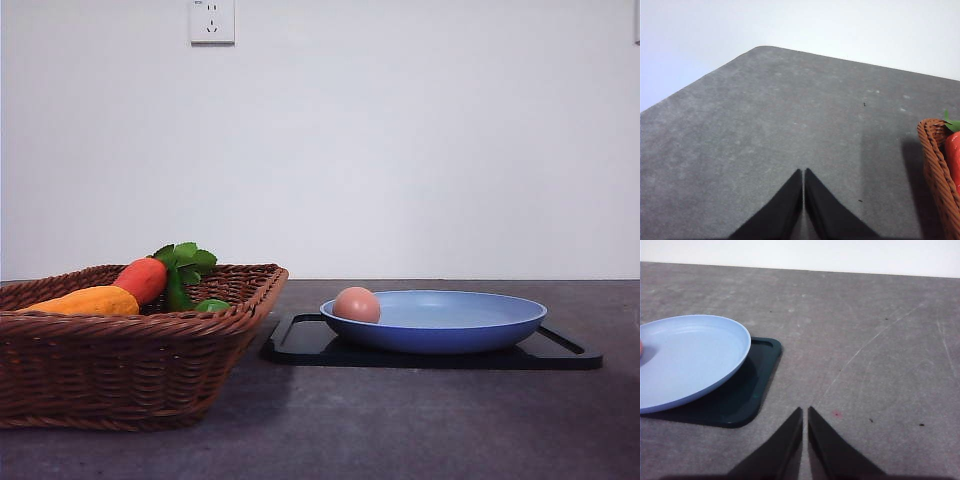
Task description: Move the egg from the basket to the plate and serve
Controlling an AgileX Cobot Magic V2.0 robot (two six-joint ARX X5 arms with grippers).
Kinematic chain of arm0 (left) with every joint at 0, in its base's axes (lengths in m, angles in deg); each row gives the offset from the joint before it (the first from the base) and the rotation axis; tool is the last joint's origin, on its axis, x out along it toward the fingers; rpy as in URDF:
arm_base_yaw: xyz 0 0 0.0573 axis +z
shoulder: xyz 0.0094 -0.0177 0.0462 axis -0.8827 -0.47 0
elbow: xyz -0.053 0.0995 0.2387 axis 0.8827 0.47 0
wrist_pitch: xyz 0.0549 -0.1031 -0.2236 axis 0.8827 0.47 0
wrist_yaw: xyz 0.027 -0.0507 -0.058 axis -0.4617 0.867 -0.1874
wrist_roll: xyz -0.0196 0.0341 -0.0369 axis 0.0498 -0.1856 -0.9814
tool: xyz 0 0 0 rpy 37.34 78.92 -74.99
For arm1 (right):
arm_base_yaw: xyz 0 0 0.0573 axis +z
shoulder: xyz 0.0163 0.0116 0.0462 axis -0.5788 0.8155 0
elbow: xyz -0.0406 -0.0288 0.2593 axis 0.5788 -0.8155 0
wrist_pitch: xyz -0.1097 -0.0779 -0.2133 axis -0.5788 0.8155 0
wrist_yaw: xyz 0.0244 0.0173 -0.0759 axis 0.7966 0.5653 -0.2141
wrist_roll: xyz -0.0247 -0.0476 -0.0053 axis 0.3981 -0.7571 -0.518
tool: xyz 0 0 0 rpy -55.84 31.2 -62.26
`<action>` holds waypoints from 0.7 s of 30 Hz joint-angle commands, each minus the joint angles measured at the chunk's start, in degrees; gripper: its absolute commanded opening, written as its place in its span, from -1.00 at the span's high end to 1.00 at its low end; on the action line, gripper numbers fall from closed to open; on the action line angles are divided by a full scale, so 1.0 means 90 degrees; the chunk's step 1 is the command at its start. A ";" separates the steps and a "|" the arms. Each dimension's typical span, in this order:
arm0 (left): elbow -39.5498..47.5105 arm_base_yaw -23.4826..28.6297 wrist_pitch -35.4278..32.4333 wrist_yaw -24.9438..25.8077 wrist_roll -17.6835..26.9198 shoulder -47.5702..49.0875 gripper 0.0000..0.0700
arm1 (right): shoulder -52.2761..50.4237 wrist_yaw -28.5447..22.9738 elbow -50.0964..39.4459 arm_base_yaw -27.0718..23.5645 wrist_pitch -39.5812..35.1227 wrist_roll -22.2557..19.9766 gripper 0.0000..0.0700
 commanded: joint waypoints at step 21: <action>0.0146 0.0000 0.0104 0.0007 -0.0030 0.0015 1.00 | -0.0019 -0.0054 -0.0041 0.0015 -0.0021 0.0177 1.00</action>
